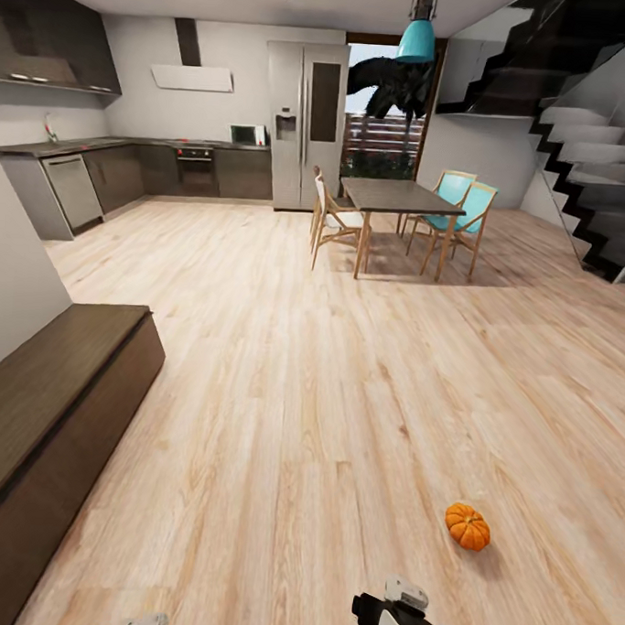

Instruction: Place each of the two pumpkins and all three candles from the living room inside a cabinet in the living room (use any cabinet), then make sure every cabinet is closed, and position the cauldron so it is next to a table in the living room.

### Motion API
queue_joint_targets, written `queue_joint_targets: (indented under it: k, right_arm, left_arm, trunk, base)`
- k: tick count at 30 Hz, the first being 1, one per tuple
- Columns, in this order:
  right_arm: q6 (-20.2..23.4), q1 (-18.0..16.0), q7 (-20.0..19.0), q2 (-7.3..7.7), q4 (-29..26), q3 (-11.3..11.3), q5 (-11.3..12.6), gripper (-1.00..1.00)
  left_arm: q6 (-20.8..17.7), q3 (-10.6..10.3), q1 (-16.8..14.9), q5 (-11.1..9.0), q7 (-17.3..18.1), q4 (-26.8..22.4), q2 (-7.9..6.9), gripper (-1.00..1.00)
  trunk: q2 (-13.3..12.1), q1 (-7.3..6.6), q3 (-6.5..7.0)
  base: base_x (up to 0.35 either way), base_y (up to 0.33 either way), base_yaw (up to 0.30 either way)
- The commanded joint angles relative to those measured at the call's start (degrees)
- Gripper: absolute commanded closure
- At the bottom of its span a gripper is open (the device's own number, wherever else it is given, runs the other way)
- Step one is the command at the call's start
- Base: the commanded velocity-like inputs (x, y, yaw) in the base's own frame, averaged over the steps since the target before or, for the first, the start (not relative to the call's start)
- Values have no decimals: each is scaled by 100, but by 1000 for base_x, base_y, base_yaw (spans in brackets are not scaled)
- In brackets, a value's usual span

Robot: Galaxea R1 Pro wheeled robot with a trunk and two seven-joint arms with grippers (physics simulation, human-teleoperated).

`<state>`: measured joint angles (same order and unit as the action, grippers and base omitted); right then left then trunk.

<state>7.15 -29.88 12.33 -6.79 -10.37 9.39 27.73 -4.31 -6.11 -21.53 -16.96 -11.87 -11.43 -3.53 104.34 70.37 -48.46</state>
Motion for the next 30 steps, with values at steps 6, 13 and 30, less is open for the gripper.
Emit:
queue_joint_targets:
  k: [6,13,30]
  right_arm:
    - [-159,158,-7,17,0,1,-21,-100]
    - [-165,172,-4,28,0,2,-14,-100]
    - [-485,175,6,10,0,2,-12,-100]
  left_arm:
    - [0,-7,0,0,0,0,-24,-100]
    - [0,-9,0,0,0,0,-25,-100]
    - [0,-11,0,0,0,0,-25,-100]
  trunk:
    - [0,0,-10]
    - [0,0,-10]
    - [0,0,-10]
  base:
    - [323,85,-36]
    - [327,35,-2]
    - [332,1,0]
